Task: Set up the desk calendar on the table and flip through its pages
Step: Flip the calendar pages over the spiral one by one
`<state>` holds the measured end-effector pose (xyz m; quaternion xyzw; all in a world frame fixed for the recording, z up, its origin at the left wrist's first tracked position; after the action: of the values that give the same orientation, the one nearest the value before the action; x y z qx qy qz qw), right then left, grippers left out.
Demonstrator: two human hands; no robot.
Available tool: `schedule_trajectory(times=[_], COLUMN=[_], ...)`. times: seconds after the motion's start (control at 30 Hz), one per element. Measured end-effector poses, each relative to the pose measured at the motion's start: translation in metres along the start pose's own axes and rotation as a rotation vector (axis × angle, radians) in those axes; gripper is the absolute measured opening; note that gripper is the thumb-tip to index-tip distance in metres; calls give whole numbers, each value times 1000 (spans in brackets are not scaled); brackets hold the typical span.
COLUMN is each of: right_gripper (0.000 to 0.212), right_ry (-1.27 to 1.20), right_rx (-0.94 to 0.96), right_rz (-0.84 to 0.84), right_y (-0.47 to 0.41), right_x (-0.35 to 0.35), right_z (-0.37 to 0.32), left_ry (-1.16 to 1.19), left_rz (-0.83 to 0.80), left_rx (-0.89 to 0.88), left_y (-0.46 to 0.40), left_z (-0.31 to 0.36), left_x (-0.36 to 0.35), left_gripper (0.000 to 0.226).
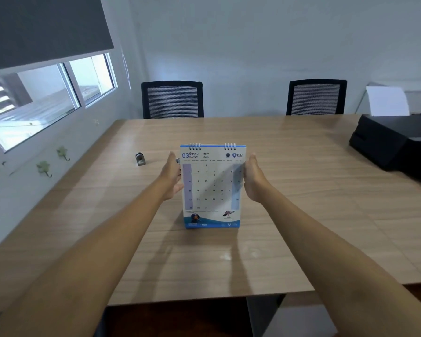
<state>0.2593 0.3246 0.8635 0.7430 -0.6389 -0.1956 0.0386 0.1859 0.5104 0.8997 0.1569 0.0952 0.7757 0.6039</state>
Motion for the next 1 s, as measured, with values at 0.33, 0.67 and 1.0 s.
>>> schedule_trajectory(times=[0.33, 0.67, 1.0], right_gripper=[87, 54, 56], right_ry=[145, -27, 320], right_rx=[-14, 111, 508], right_rz=[3, 55, -108], right_y=[28, 49, 50], right_x=[1, 16, -8], right_z=[-14, -64, -57], left_ry=[-235, -66, -609], left_rz=[19, 146, 199], left_rx=[-12, -31, -373], left_y=[30, 25, 9], left_z=[12, 43, 49], left_x=[-1, 29, 7], left_gripper=[71, 78, 62])
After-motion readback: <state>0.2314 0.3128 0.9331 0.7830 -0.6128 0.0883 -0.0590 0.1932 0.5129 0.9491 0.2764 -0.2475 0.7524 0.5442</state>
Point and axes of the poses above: each hand's wrist, its own y-axis away from the middle knuckle, its own x-axis out of the back of the hand, z = x × y, the point moved 1 cm from there along -y, towards the middle knuckle, and after that the axes turned 12 degrees about -y, right-handed, at the moved point
